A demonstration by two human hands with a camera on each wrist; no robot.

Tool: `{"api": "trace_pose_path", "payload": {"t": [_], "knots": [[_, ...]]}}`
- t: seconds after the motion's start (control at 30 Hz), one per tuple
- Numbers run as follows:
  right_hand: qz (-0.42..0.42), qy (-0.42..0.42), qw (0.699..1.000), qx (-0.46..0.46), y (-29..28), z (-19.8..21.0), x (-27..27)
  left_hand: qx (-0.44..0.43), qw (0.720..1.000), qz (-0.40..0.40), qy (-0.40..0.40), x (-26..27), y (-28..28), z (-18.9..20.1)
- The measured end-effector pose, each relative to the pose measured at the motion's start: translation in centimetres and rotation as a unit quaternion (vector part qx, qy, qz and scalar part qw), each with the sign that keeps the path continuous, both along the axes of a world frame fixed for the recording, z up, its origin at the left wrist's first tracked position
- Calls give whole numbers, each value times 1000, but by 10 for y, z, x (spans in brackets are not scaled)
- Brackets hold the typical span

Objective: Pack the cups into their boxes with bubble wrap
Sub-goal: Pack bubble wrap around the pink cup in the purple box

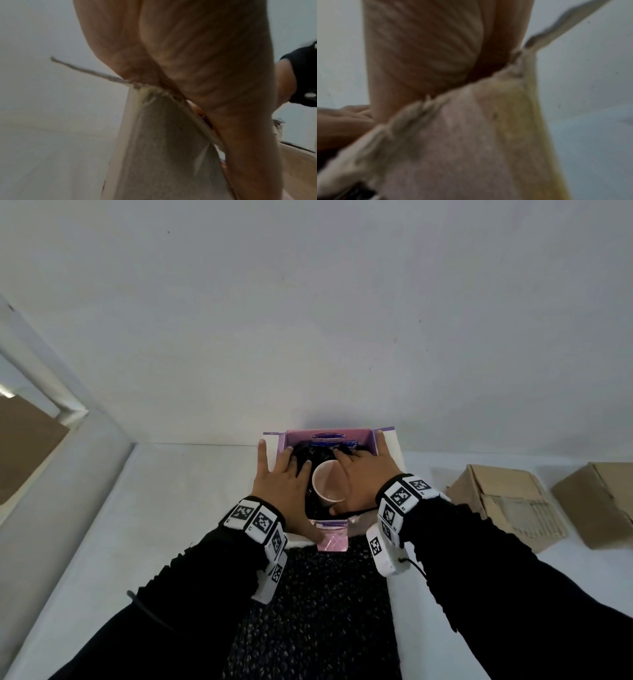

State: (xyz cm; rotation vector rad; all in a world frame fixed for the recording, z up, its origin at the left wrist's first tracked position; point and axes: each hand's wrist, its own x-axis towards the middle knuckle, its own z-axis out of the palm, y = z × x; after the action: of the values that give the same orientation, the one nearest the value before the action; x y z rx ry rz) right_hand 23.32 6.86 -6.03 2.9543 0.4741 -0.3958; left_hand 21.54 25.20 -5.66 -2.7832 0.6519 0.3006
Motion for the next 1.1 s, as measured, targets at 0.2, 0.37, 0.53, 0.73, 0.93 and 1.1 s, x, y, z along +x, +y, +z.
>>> {"api": "trace_pose_path", "payload": {"t": [0.2,0.37,0.53,0.73,0.93,1.1], "knots": [[6,-24,1000,2,-2,-6,-2,-13,1000,19,1,3,-5,1],[4,-29,1000,9,-2,-6,-9,-5,1000,20,16,9,-9,-1],[3,-32,999,18,-4,-2,-10,-32,999,4,13,17,-8,-4],[-10,-34,998,44,-3,9,-22,-40,999,-19,-10,-2,-5,2],[-27,-152,971,180,-9,2,-73,-193,974,-15,-117,-53,11,-2],[4,-232,935,268,-19,-14,-118,-348,917,-42,-192,-96,33,-24]]}}
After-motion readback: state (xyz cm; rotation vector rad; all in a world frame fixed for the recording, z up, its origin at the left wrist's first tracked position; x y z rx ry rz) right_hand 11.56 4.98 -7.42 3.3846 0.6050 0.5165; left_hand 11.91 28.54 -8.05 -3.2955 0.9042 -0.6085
